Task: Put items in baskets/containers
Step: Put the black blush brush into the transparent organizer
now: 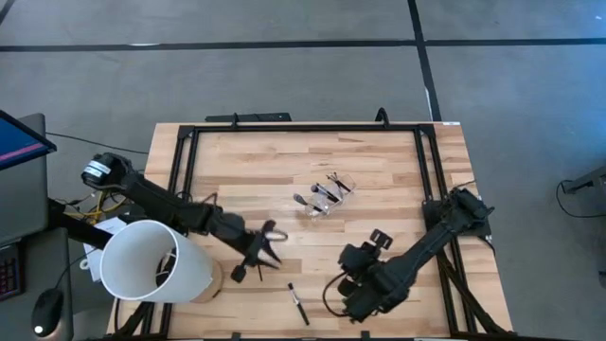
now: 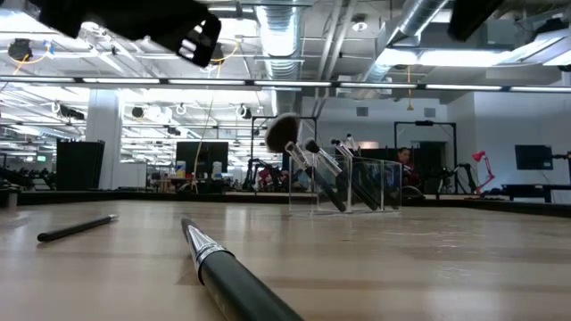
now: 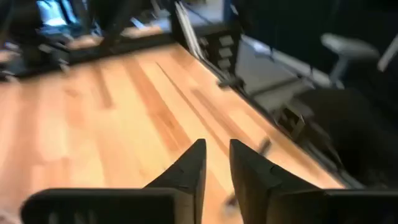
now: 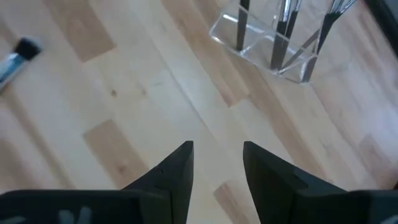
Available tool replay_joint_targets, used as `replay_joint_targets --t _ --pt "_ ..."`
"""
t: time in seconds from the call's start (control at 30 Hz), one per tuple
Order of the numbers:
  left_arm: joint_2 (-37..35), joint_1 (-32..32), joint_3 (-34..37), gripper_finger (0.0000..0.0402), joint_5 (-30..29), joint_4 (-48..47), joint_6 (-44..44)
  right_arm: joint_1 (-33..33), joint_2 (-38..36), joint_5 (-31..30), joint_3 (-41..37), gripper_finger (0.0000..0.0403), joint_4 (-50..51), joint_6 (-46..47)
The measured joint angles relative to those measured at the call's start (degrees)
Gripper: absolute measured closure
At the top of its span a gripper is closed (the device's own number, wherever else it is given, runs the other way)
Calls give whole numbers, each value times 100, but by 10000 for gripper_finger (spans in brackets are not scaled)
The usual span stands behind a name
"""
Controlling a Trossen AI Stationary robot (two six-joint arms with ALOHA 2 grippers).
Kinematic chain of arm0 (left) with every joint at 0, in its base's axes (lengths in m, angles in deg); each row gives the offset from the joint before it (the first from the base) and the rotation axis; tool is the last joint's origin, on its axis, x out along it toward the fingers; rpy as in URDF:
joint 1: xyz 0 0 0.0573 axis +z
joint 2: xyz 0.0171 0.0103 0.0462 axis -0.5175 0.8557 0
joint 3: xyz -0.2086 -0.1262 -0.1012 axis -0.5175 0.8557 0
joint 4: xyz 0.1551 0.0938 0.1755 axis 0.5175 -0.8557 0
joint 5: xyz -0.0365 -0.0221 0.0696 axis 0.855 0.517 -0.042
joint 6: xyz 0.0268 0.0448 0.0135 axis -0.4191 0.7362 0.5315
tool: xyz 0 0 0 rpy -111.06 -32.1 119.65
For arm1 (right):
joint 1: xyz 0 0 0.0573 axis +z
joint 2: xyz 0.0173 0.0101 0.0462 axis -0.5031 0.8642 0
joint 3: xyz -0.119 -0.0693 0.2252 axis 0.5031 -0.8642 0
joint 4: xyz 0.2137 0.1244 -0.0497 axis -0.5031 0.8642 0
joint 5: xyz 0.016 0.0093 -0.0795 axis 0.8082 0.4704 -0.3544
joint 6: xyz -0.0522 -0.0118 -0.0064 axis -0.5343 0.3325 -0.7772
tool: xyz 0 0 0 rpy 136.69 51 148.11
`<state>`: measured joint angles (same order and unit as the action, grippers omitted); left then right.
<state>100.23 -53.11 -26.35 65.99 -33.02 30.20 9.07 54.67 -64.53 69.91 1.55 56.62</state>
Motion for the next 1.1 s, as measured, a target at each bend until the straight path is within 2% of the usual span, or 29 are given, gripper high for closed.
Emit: replay_joint_targets --t 0.13,0.27,0.37,0.47,0.53,0.63,0.8,0.87,1.1 --pt "432 -331 -94 295 -290 -5 78 59 -199 63 0 265 63 -43" --pt "791 -431 -429 240 -648 19 263 -2 -336 52 -85 262 87 -217" --pt "1010 -427 -749 205 -654 -18 609 -84 -536 87 -453 263 -55 -296" --pt "1138 -353 -1081 186 -639 -329 972 -169 -825 312 -1051 264 -388 -307" --pt "1209 -216 -1282 183 -551 -541 999 -189 -1087 432 -1572 264 -723 -307" --pt "1306 17 -1449 188 -38 -641 998 -178 -1514 537 -2404 264 -1702 -313" --pt "1411 212 -1445 201 522 -844 983 -113 -1996 534 -3565 264 -3361 -522" --pt "1472 240 -1440 203 618 -893 892 -116 -2041 543 -3840 263 -3878 -644" --pt "1776 316 -1597 206 1118 -887 779 -309 -2010 629 -4017 263 -4350 -941"
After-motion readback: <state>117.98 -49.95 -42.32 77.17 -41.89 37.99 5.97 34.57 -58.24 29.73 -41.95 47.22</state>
